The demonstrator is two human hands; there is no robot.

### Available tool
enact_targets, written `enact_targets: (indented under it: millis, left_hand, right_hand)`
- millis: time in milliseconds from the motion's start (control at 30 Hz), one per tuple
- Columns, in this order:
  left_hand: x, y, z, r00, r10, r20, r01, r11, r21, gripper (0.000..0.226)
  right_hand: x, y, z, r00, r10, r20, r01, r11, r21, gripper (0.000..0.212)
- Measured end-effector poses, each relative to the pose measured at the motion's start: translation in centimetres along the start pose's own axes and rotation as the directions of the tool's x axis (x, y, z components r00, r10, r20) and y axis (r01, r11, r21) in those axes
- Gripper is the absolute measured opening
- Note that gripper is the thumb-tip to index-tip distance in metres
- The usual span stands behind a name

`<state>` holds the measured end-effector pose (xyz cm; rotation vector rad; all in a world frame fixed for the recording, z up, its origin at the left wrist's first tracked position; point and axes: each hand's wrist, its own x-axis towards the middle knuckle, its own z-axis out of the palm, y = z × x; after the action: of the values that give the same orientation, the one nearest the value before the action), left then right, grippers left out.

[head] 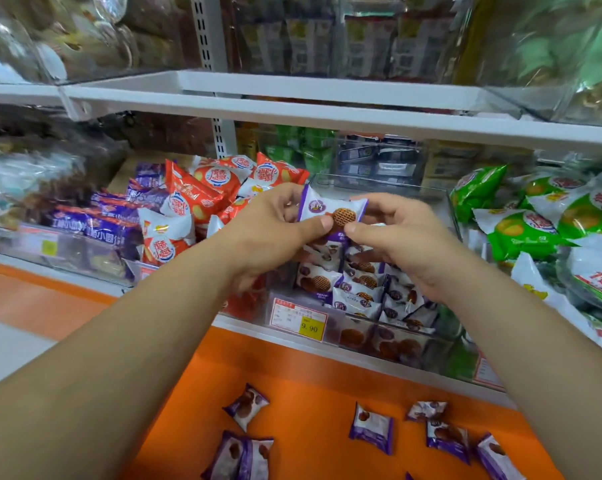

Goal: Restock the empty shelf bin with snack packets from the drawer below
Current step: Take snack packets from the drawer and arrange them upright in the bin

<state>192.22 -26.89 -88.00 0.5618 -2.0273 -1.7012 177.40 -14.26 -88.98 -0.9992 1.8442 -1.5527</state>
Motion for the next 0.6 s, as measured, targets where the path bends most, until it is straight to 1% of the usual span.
enact_targets:
  millis: [67,133,200,233,300,333,400,433,500,533,600]
  left_hand:
    - [0.0,0.0,-0.1,1.000,-0.022,0.008,0.022,1.000,0.017,0.021]
    - [0.0,0.2,-0.2,0.999,-0.053,-0.003,0.053,0.997,0.061,0.016]
    - [0.0,0.9,-0.3,0.992,-0.046,-0.119,0.063,0.987,0.147,0.014]
    - [0.0,1.2,-0.5,0.982,-0.016,-0.189,0.056,0.977,0.206,0.016]
    - [0.1,1.8,-1.1,0.955,0.103,-0.280,0.003,0.935,0.353,0.021]
    - [0.1,1.9,-1.5,0.944,0.165,-0.285,-0.032,0.907,0.420,0.025]
    - [-0.2,1.8,-2.0,0.942,0.247,-0.230,-0.090,0.841,0.534,0.032]
    - [-0.4,1.6,-2.2,0.948,0.265,-0.177,-0.105,0.784,0.612,0.035]
    - [-0.8,1.1,-2.3,0.960,0.273,-0.058,-0.131,0.623,0.771,0.037]
    - [-0.9,0.8,-2.3,0.962,0.272,-0.018,-0.143,0.556,0.819,0.036]
    - [-1.0,0.6,-2.6,0.962,0.274,0.008,-0.149,0.499,0.854,0.033]
  right_hand:
    - [0.0,0.0,0.2,0.998,0.022,0.064,-0.030,0.992,0.120,0.022]
    - [0.0,0.1,0.1,0.997,0.050,0.053,-0.056,0.992,0.114,0.016]
    - [-0.1,0.1,-0.1,0.997,0.075,0.034,-0.077,0.996,0.049,0.010]
    - [-0.2,0.1,-0.2,0.996,0.084,0.023,-0.084,0.996,0.002,0.009]
    - [-0.2,0.4,-0.5,0.997,0.076,0.000,-0.076,0.992,-0.103,0.013]
    - [-0.2,0.5,-0.4,0.998,0.065,-0.009,-0.065,0.984,-0.163,0.016]
    - [-0.1,0.8,0.3,0.999,0.052,-0.012,-0.054,0.954,-0.294,0.022]
    - [-0.1,1.0,0.8,0.998,0.060,-0.007,-0.059,0.939,-0.340,0.024]
    - [0.2,1.6,1.9,0.998,0.060,0.010,-0.051,0.913,-0.406,0.025]
    - [0.5,2.0,2.5,0.999,0.049,0.012,-0.039,0.899,-0.435,0.025]
    - [1.0,2.9,3.4,1.000,0.019,0.002,-0.016,0.874,-0.485,0.026]
